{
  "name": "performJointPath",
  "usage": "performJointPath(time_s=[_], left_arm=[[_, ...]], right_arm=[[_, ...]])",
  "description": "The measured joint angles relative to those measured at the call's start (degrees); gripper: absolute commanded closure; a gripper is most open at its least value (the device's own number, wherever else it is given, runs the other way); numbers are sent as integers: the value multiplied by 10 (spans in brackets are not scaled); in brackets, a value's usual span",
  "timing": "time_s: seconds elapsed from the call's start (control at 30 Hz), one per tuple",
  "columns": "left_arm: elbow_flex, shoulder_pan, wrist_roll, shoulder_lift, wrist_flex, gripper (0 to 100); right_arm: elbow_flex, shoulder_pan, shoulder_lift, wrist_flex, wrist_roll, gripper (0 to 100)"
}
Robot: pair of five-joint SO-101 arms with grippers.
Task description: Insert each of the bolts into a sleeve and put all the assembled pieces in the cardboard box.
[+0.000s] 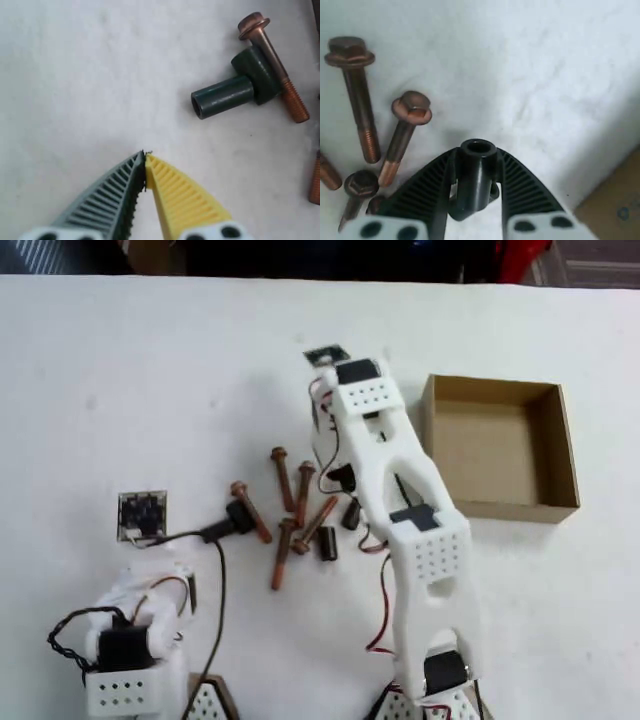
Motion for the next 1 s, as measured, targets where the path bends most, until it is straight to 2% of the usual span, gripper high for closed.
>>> performJointPath(time_s=[0.2,0.4,0.63,1.0], left_arm=[[0,-3,-5,0,-11,979],[0,-59,-121,0,-35,979],[0,-70,-232,0,-36,979],[0,-70,-241,0,-36,979]], right_arm=[[0,0,-114,36,3,982],[3,0,-236,53,17,982],[97,0,-414,53,67,982],[364,0,-745,28,71,982]])
